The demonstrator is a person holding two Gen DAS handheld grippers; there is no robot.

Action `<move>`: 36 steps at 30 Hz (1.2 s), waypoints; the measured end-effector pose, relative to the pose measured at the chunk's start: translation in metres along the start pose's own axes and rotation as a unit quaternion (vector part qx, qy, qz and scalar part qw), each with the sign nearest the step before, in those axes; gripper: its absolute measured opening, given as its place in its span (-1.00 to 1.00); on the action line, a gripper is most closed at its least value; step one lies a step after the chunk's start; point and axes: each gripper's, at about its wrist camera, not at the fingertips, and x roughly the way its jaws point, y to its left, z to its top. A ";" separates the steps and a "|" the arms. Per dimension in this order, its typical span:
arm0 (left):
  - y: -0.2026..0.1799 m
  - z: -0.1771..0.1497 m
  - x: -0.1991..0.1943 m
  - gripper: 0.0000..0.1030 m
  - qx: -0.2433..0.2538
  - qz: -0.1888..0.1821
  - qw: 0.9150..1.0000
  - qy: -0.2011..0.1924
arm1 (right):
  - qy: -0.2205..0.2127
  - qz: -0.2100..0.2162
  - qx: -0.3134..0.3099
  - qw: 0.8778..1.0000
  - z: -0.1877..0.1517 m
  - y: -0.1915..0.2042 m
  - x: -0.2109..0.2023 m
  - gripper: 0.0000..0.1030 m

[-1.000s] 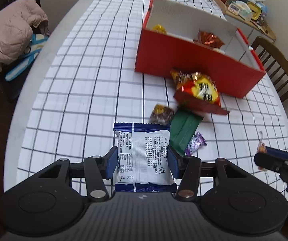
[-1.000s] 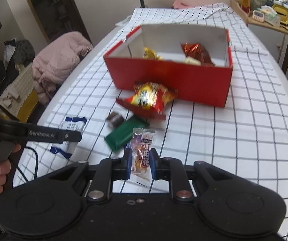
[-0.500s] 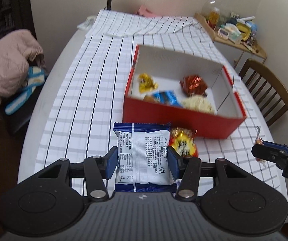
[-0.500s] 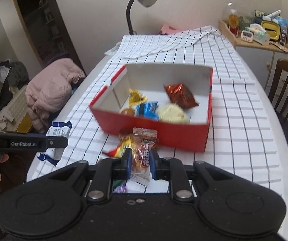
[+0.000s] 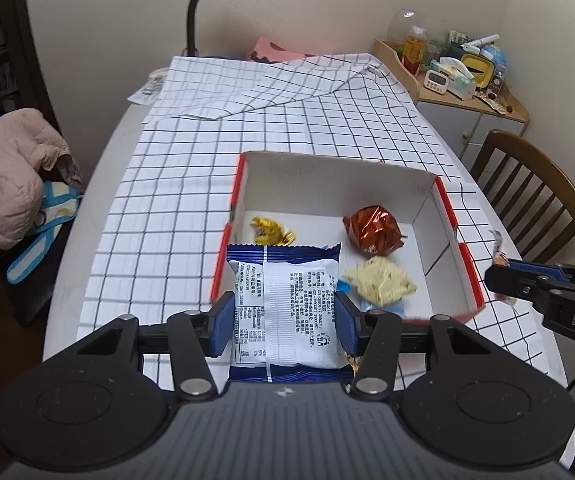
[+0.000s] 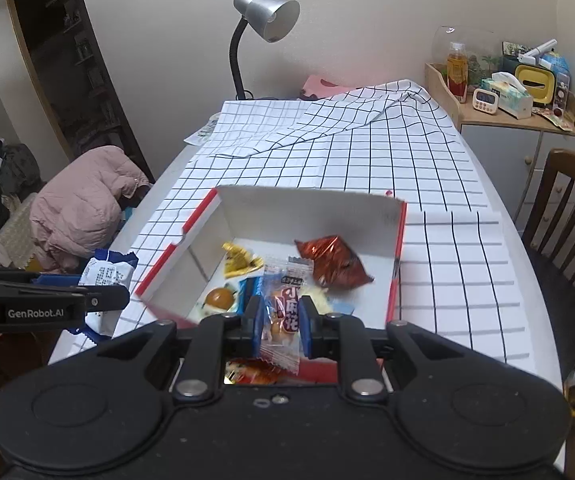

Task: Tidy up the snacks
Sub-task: 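Lift both held snacks and carry them over the red box, then open the left tool to drop the white-blue packet while the right tool releases the candy stick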

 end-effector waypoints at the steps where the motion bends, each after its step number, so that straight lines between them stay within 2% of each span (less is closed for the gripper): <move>1: -0.001 0.005 0.004 -0.01 -0.001 0.003 1.000 0.001 | 0.001 -0.003 -0.001 1.000 0.004 -0.002 0.005 -0.65; 4: -0.007 0.018 0.017 -0.01 0.011 0.016 1.000 -0.001 | 0.008 -0.012 -0.006 1.000 0.013 -0.008 0.019 -0.65; 9: -0.011 0.034 0.042 -0.01 0.015 0.015 1.000 0.015 | 0.027 -0.025 -0.012 0.999 0.023 -0.016 0.048 -0.65; 19: -0.018 0.047 0.097 -0.01 0.030 0.026 0.998 0.048 | 0.076 -0.027 -0.030 0.996 0.029 -0.023 0.107 -0.65; 27: -0.026 0.048 0.133 -0.01 0.050 0.031 0.995 0.080 | 0.107 -0.031 -0.052 0.992 0.026 -0.017 0.142 -0.65; 36: -0.026 0.040 0.157 0.00 0.057 0.045 0.991 0.111 | 0.133 -0.027 -0.053 0.989 0.017 -0.016 0.161 -0.65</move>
